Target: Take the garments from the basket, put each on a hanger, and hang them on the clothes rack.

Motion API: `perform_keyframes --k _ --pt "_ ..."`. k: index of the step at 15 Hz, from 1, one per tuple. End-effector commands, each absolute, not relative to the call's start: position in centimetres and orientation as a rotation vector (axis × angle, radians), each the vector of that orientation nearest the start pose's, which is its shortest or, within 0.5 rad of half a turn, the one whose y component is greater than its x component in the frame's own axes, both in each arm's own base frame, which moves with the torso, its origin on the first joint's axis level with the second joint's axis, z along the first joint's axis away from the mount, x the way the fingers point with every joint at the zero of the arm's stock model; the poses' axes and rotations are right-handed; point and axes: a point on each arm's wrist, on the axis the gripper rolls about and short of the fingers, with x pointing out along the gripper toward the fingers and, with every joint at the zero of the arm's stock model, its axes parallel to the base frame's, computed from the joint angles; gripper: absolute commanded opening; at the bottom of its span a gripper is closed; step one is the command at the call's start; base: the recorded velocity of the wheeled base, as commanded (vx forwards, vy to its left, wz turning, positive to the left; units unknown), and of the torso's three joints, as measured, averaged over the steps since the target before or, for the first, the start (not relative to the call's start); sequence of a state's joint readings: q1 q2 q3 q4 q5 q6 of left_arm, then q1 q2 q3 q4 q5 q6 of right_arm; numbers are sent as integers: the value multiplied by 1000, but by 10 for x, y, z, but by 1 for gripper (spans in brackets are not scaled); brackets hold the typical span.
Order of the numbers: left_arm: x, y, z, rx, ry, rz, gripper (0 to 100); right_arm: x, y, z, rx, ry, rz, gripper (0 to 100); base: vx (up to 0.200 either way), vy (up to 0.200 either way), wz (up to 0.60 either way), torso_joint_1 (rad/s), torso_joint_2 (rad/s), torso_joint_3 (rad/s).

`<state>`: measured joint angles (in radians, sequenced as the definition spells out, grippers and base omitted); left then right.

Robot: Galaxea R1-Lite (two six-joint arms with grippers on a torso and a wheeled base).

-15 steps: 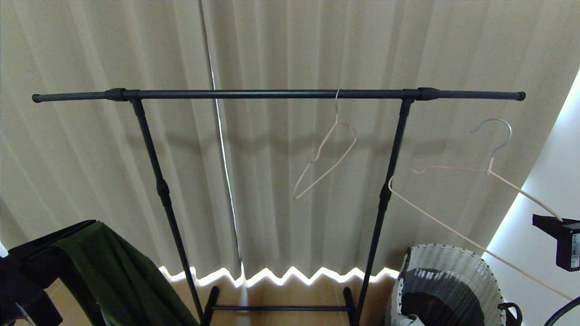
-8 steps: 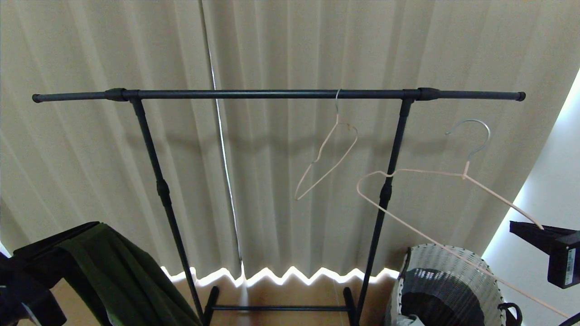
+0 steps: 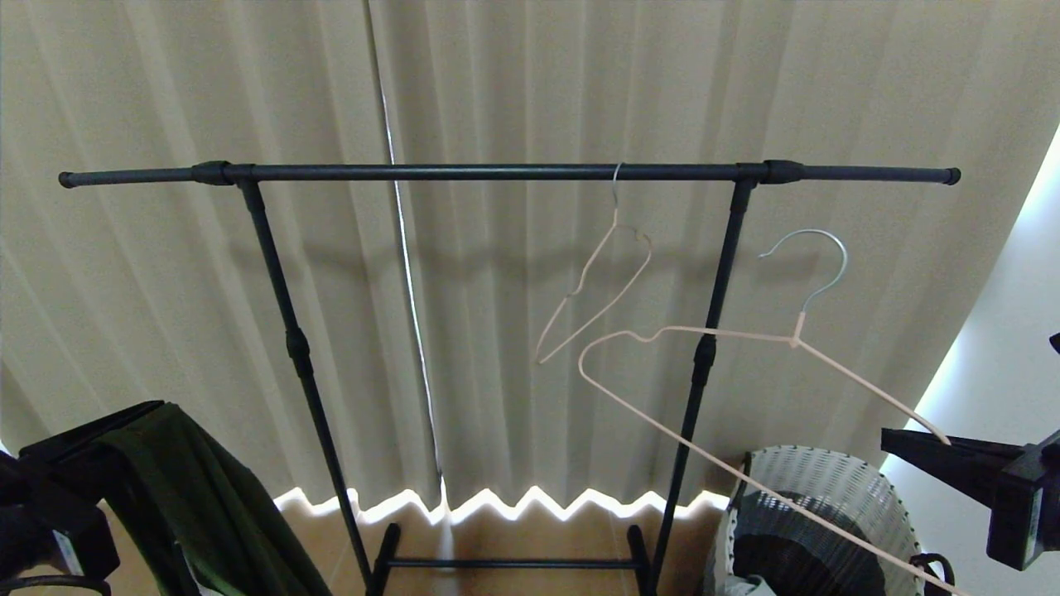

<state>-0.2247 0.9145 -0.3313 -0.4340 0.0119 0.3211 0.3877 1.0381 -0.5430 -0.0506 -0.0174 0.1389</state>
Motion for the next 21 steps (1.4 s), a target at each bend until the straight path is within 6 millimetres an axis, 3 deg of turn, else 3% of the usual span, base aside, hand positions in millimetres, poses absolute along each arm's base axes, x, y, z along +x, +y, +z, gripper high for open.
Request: perform_keyframes --k 1,11,17,21 --pt "104 -23 187 338 126 -232 0 118 48 198 45 458 336 0 0 0 0 0 0 0" --pt "103 -23 186 336 127 -231 0 110 44 198 43 432 335 0 0 180 0 2 4 2" --pt "99 -23 163 349 206 -253 0 108 44 203 51 407 339 0 0 0 0 0 0 0" --pt "113 -26 184 339 169 -245 0 118 49 209 61 420 395 0 0 0 0 0 0 0"
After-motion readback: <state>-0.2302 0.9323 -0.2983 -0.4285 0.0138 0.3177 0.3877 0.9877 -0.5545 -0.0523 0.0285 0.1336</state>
